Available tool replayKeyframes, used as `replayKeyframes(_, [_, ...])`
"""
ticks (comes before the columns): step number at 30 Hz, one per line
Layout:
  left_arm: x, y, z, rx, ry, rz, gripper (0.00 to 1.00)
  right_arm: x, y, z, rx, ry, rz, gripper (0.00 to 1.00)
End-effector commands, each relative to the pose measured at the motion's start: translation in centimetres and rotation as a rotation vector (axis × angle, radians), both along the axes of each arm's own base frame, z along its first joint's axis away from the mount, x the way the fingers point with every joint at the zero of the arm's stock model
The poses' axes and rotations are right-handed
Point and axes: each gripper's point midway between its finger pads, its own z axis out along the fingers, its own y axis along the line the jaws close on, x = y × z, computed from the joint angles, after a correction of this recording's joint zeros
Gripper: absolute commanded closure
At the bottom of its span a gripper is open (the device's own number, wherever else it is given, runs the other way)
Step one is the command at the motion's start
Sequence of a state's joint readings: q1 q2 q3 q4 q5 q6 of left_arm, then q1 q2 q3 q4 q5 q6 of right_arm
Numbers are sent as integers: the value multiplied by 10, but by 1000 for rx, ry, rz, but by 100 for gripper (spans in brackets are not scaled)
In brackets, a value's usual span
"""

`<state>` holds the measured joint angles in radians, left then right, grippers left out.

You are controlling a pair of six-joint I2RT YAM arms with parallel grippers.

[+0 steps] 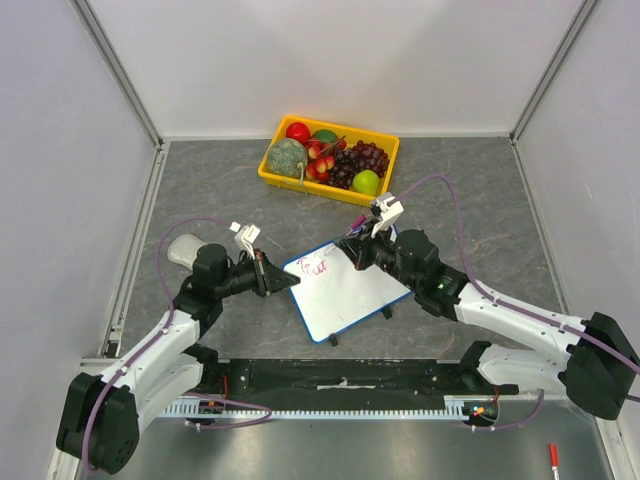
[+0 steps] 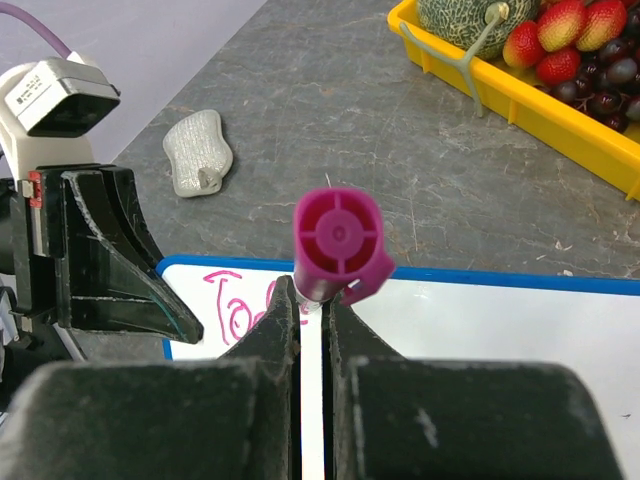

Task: Write a sentence on the whiteboard

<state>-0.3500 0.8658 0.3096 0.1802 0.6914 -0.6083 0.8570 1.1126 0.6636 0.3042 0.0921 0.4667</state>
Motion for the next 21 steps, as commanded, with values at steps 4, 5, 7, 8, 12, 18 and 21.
replayKeyframes(4, [-2,13,-35,140,27,22,98,3,-1,-11,-26,4,-5,100])
replayKeyframes(5, [-3,13,-35,138,28,20,98,2,-2,-14,-28,8,-4,100])
replayKeyframes(7, [-3,12,-34,138,27,18,98,-1,-3,-18,-33,17,1,100])
replayKeyframes(8, [-3,12,-34,138,24,18,98,-2,-5,-21,-36,22,-1,100])
replayKeyframes(12, [-3,12,-34,138,24,18,98,-8,-10,-31,-46,38,6,100])
replayKeyframes(18, [-3,12,-35,140,27,18,98,-10,-15,-27,-28,38,-7,100])
replayKeyframes(21, [-3,12,-34,138,27,18,98,-8,-14,-11,0,14,-16,100])
